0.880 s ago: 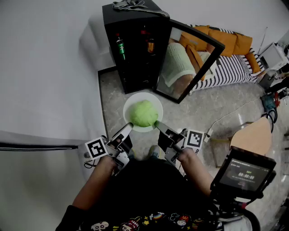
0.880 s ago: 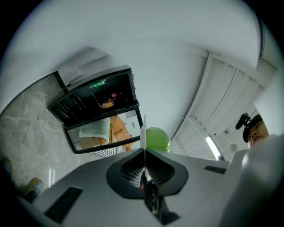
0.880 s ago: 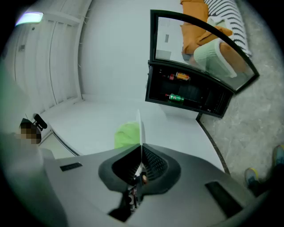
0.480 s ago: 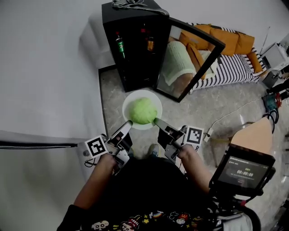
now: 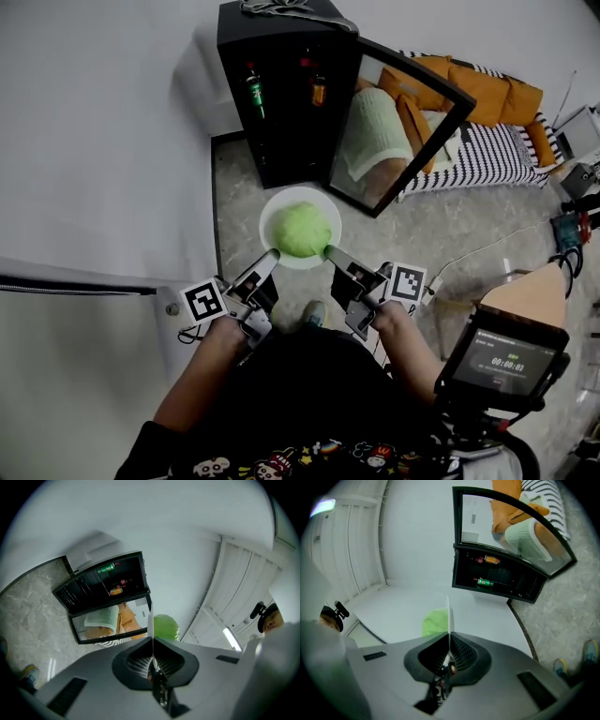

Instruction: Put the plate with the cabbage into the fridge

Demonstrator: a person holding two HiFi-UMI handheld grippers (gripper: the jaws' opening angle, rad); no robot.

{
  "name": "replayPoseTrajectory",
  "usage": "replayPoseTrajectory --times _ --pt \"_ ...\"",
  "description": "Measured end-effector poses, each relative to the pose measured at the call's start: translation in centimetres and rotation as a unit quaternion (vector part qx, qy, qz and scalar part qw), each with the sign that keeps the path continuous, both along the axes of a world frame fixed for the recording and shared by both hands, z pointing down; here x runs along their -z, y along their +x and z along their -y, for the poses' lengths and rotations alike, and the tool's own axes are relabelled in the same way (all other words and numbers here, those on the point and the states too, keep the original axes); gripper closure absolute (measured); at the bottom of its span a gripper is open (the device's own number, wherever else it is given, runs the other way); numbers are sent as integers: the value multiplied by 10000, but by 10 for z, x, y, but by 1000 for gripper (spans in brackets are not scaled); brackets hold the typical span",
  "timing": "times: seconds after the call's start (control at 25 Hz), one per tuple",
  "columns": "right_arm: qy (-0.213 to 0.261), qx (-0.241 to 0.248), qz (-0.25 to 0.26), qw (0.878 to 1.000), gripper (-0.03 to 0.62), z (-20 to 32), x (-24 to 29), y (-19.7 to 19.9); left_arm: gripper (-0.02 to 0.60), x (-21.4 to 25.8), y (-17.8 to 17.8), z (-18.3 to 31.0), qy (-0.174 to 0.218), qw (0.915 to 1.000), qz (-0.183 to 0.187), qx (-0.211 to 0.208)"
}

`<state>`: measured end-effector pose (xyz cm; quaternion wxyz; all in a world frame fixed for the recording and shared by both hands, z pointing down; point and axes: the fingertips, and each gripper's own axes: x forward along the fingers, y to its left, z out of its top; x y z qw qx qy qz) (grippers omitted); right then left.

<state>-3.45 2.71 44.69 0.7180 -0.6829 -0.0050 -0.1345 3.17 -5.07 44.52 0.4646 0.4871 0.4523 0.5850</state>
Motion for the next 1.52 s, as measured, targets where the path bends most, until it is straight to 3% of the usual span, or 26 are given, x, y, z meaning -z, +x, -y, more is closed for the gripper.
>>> replayPoseTrajectory --times 1.52 --pt "49 83 29 9999 579 0 -12 0 572 -9 0 1 33 9999 -55 111"
